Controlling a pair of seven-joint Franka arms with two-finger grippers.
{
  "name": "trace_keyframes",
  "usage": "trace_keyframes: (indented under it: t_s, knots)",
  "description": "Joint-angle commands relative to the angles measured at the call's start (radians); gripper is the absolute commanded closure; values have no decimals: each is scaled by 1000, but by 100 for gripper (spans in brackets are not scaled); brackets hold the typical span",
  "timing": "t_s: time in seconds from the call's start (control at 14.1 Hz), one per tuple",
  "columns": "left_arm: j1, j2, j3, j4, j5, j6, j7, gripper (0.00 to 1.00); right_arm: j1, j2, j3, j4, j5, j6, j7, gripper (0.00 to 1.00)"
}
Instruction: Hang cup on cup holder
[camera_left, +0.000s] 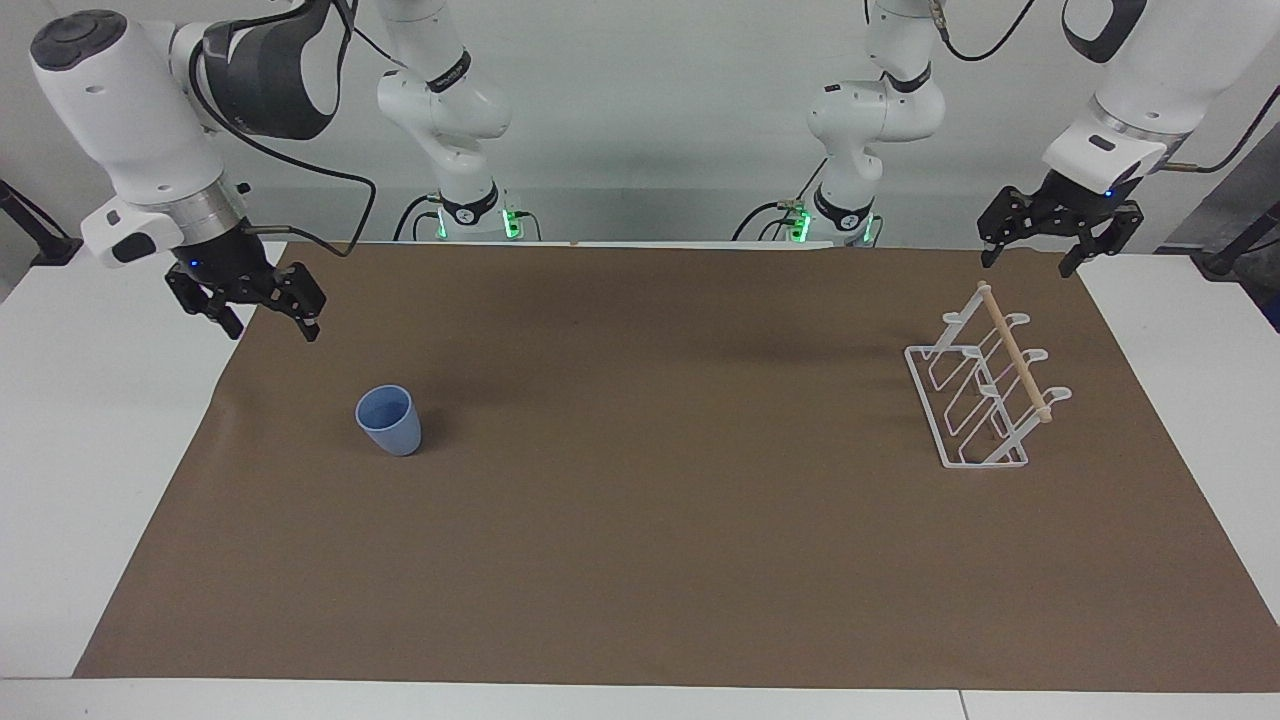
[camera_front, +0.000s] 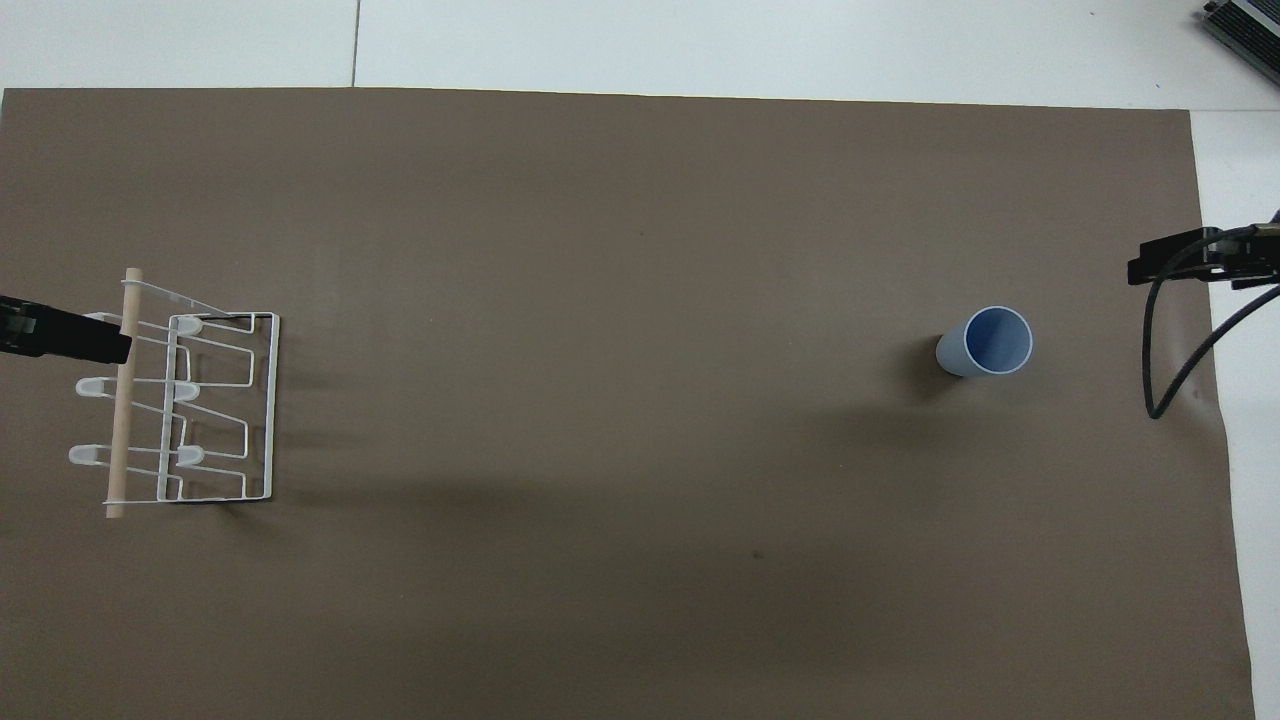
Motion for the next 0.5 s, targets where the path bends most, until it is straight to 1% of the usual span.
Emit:
trace_keyframes:
  t_s: [0.0, 0.21, 0.28, 0.43]
  knots:
    - [-5, -18, 1, -8, 20, 10, 8, 0, -5, -12, 19, 8, -26, -23, 22, 0]
    - [-5, -22, -1, -9, 21, -1, 2, 0, -7, -15, 20, -9, -13, 3, 20, 0]
    - [-5, -24, -1, -9, 21, -3, 2, 0, -7, -20, 20, -33, -8, 35, 20, 0]
    - [-5, -27, -1, -13, 21, -3, 0, 0, -2, -37, 22, -119, -7, 122, 20, 0]
